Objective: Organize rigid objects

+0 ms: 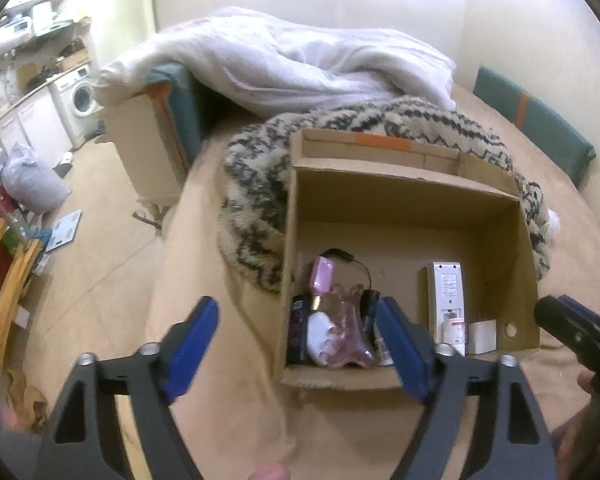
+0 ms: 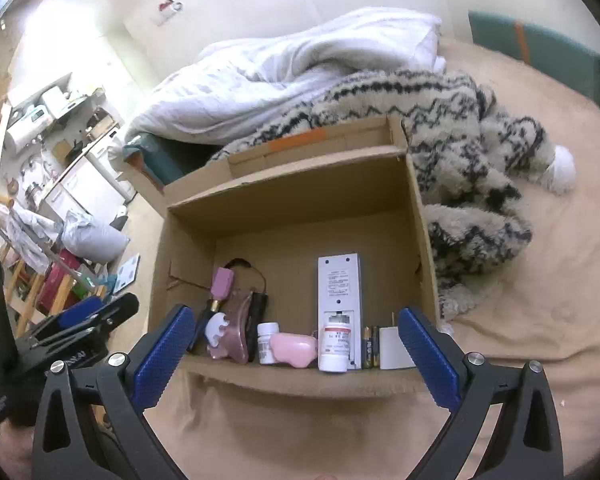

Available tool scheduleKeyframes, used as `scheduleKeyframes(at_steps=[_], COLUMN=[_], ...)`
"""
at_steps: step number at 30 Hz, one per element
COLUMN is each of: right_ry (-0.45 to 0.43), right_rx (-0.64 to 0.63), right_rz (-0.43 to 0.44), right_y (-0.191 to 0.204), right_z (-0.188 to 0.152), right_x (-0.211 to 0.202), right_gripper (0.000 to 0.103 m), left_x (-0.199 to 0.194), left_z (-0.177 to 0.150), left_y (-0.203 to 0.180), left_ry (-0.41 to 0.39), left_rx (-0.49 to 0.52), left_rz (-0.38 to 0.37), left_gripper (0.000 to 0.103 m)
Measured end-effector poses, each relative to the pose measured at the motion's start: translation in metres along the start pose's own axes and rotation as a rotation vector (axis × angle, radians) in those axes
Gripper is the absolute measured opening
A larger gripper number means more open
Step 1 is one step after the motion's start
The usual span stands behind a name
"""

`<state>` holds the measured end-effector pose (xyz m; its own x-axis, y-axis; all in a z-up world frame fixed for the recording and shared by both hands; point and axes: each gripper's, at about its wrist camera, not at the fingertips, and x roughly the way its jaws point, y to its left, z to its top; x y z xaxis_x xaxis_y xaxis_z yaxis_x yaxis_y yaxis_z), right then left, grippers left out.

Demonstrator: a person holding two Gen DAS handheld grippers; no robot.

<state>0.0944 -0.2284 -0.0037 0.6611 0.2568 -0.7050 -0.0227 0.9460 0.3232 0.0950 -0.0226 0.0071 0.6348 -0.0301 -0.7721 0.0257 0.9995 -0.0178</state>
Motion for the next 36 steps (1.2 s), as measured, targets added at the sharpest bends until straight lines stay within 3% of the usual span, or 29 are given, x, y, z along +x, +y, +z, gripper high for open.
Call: scheduleKeyframes(at_steps=[4, 10, 16, 23, 30, 36], right_ry=[-0.063, -0.13, -0.226, -0.231, -0.218, -0.201], right_rx=[-0.06, -0.051, -0.097, -0.134, -0.115, -0.13], right_rz=[-0.022, -0.028, -0.05, -0.08, -0.113, -0.144], right_y=[0.012, 0.018, 0.028, 0.028, 0.022, 0.024], right_z=[-0.01, -0.021, -0.035, -0.057, -0.057, -0.058], right_x=[-0.023, -0.056, -0.092, -0.091, -0.082, -0.079], right_gripper=[0.103, 0.103, 0.103, 0.103, 0.103, 0.103], left_x=[-0.026, -0.078, -0.113, -0.105, -0.081, -0.082], left_z=[-0.01, -0.024, -0.042, -0.062, -0.06, -0.065], left_y=[0.01, 0.02, 0.018, 0.013, 0.019, 0.016], left_ry=[-0.032, -0.166, -0.261, -0.223, -0.168, -0.178], left_rx=[-0.036, -0.035, 0.004, 0.031, -0.01, 0.014], left_rz=[0.001, 0.012, 0.015, 0.023, 0.052, 0.069], left_gripper=[0.082, 0.102, 0.103, 0.103, 0.103, 0.103])
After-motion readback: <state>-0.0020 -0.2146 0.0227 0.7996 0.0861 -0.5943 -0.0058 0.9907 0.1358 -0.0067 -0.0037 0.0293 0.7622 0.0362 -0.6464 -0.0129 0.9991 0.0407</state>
